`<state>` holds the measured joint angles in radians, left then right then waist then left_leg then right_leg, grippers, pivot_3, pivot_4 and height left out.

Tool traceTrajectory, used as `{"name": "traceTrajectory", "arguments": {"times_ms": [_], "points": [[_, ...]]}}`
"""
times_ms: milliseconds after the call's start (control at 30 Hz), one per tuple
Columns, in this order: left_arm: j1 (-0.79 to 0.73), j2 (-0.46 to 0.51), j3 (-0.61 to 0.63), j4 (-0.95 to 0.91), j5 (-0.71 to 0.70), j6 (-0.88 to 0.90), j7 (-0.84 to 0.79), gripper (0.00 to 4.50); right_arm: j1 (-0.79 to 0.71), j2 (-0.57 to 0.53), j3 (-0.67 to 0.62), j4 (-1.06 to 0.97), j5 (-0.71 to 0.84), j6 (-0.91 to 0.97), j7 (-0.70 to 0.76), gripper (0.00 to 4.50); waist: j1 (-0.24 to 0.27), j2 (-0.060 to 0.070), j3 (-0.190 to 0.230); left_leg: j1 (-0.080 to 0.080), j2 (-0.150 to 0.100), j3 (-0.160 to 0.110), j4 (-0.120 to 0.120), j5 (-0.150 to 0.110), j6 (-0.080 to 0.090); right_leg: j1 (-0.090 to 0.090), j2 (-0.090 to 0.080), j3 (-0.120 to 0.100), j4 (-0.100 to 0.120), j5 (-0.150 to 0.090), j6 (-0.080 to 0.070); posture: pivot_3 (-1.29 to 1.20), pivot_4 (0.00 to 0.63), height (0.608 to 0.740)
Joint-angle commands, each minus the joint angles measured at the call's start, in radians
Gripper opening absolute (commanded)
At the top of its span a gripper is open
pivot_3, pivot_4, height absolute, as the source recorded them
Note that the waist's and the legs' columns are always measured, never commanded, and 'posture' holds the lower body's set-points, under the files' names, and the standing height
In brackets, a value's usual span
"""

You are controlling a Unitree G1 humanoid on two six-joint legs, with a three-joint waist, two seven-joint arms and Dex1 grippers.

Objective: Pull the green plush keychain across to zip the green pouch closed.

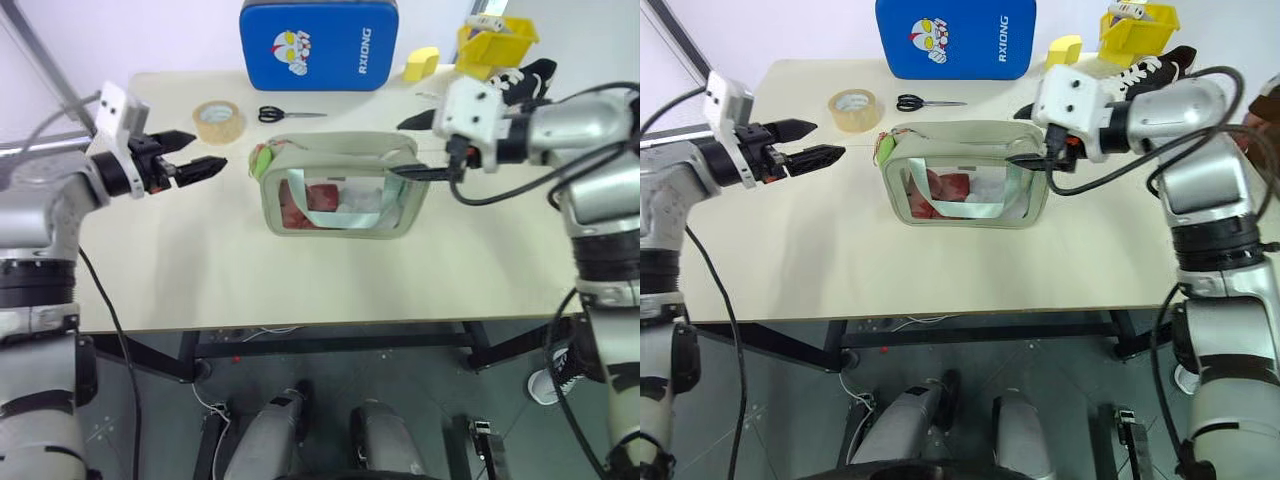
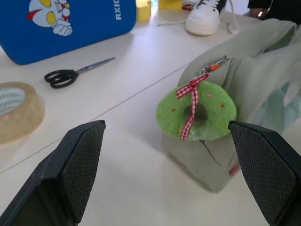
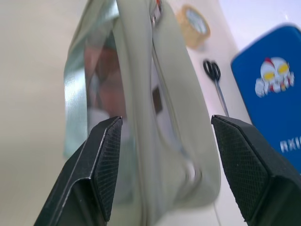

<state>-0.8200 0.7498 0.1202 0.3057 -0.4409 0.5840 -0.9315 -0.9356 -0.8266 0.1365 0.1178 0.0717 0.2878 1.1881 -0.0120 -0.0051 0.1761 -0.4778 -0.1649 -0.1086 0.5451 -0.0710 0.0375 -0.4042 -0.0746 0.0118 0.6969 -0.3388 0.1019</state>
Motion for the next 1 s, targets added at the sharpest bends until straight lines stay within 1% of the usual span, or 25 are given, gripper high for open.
{"name": "traceTrajectory", "arguments": {"times_ms": [33,67,100,167,200,300,333,467,633,767,867,1000], "points": [[-0.032,-0.024,-0.016,0.011,0.029,-0.051,-0.003,4.5,0.03,-0.016,-0.016,0.003,-0.012,-0.017,-0.016,3.11,-0.003,0.0,0.0,0.0,0.0,0.0,0.0,0.0,0.0,0.0,0.0,0.0,0.0,0.0,0.0,0.0,0.15,0.74],[-0.039,-0.035,-0.026,0.028,0.042,-0.065,-0.002,4.5,0.042,-0.012,-0.015,0.012,-0.008,-0.018,-0.013,3.11,-0.003,0.0,0.0,0.0,0.0,0.0,0.0,0.0,0.0,-0.001,0.0,0.0,0.0,0.0,0.0,0.0,0.15,0.74],[-0.049,-0.047,-0.037,0.056,0.059,-0.082,0.004,4.5,0.047,0.0,-0.011,0.025,-0.008,-0.021,-0.019,2.88,-0.003,0.0,0.0,0.0,0.0,0.0,-0.001,0.0,0.0,-0.001,-0.001,0.0,0.0,0.0,0.0,0.0,0.15,0.74],[-0.069,-0.069,-0.046,0.098,0.08,-0.104,0.01,4.5,0.046,0.023,-0.006,0.048,-0.007,-0.026,-0.028,2.2,-0.008,0.0,0.0,0.0,0.0,0.0,-0.001,0.0,0.0,-0.001,0.0,0.0,0.0,0.0,0.0,0.0,0.15,0.74],[-0.079,-0.08,-0.051,0.117,0.089,-0.114,0.013,4.5,0.044,0.032,0.001,0.059,-0.011,-0.038,-0.028,1.75,-0.009,0.0,0.0,0.0,0.0,0.0,-0.001,0.0,0.0,-0.001,0.0,0.0,0.0,0.0,0.0,0.0,0.15,0.74],[-0.107,-0.104,-0.059,0.175,0.117,-0.152,0.02,4.5,0.044,0.048,0.011,0.061,-0.006,-0.044,-0.017,0.15,-0.01,0.0,0.0,0.0,0.0,0.0,0.0,0.0,0.0,-0.001,0.0,0.0,0.001,0.0,0.0,0.0,0.15,0.74],[-0.117,-0.111,-0.059,0.197,0.124,-0.164,0.023,4.5,0.048,0.048,0.013,0.055,-0.002,-0.044,-0.008,0.03,-0.01,0.0,0.0,0.0,0.0,0.0,0.0,0.0,0.0,-0.001,0.0,0.0,0.001,0.0,0.0,0.0,0.15,0.74],[-0.143,-0.14,-0.06,0.287,0.154,-0.215,0.028,4.5,0.067,0.04,0.016,0.033,0.01,-0.034,0.026,0.03,-0.009,0.0,0.0,0.0,0.0,0.0,0.001,0.0,0.0,0.0,0.0,0.0,0.001,0.0,0.0,0.0,0.15,0.74],[-0.166,-0.177,-0.067,0.389,0.19,-0.278,0.024,4.5,0.063,0.047,0.012,0.03,0.006,-0.033,0.029,0.03,-0.01,0.0,0.0,0.0,0.0,0.0,0.001,0.0,0.0,0.0,0.0,0.0,0.001,0.0,0.0,0.0,0.15,0.74],[-0.174,-0.196,-0.073,0.429,0.21,-0.313,-0.003,4.5,0.067,0.04,0.018,0.022,0.0,-0.034,0.04,0.03,-0.01,0.0,0.0,0.0,0.0,0.0,0.001,0.0,0.0,0.0,0.0,0.0,0.001,0.0,0.0,0.0,0.15,0.74],[-0.198,-0.208,-0.051,0.473,0.213,-0.345,0.019,3.66,0.066,0.043,0.015,0.022,0.0,-0.032,0.037,0.0,-0.009,0.0,0.0,0.0,0.0,0.0,0.001,0.0,0.0,0.001,0.0,-0.001,0.001,0.0,0.0,0.0,0.15,0.74],[-0.209,-0.205,-0.04,0.461,0.196,-0.332,-0.016,1.7,0.062,0.046,0.008,0.019,0.006,-0.018,0.032,0.0,-0.012,0.0,0.0,0.0,0.0,0.0,0.002,0.0,0.0,0.001,0.0,-0.001,0.001,0.0,0.0,0.0,0.15,0.74]]}}
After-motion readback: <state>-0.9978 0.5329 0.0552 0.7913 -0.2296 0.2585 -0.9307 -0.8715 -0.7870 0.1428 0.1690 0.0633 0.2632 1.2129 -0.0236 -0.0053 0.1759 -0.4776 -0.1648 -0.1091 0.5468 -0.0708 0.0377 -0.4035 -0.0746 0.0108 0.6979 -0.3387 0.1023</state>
